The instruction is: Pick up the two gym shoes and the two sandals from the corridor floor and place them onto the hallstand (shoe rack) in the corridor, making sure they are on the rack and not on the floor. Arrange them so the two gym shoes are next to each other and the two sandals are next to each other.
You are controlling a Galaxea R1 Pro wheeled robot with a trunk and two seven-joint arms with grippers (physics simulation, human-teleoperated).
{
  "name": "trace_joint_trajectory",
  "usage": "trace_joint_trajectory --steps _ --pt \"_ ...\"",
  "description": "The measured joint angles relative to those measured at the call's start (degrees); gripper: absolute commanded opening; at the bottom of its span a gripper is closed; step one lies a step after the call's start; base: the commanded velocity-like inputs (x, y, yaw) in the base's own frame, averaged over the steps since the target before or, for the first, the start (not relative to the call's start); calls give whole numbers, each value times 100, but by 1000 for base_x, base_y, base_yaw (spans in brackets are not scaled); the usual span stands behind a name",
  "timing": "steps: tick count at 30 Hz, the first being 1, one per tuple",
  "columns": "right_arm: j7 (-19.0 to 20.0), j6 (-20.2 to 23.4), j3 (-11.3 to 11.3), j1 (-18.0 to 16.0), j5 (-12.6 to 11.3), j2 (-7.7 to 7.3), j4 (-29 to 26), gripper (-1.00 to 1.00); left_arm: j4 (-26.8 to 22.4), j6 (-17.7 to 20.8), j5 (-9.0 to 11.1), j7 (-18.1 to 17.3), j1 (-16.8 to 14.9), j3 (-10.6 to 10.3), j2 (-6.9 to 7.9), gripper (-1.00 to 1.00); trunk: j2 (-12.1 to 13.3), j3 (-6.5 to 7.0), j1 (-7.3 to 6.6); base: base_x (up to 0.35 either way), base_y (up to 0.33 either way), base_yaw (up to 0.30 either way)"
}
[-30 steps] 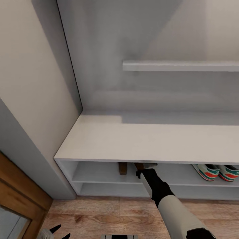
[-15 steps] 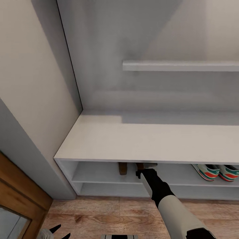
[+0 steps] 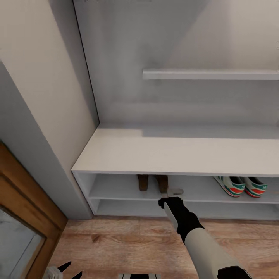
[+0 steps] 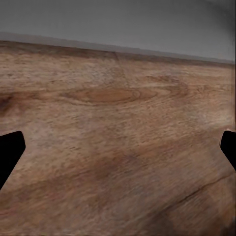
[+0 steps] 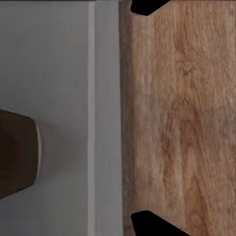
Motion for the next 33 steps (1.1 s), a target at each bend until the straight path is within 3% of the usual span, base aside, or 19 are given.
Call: trace_joint_trajectory --steps 33 --pt "0 -6 9 0 1 0 30 100 14 -8 -1 0 0 0 0 100 0 0 0 -337 0 0"
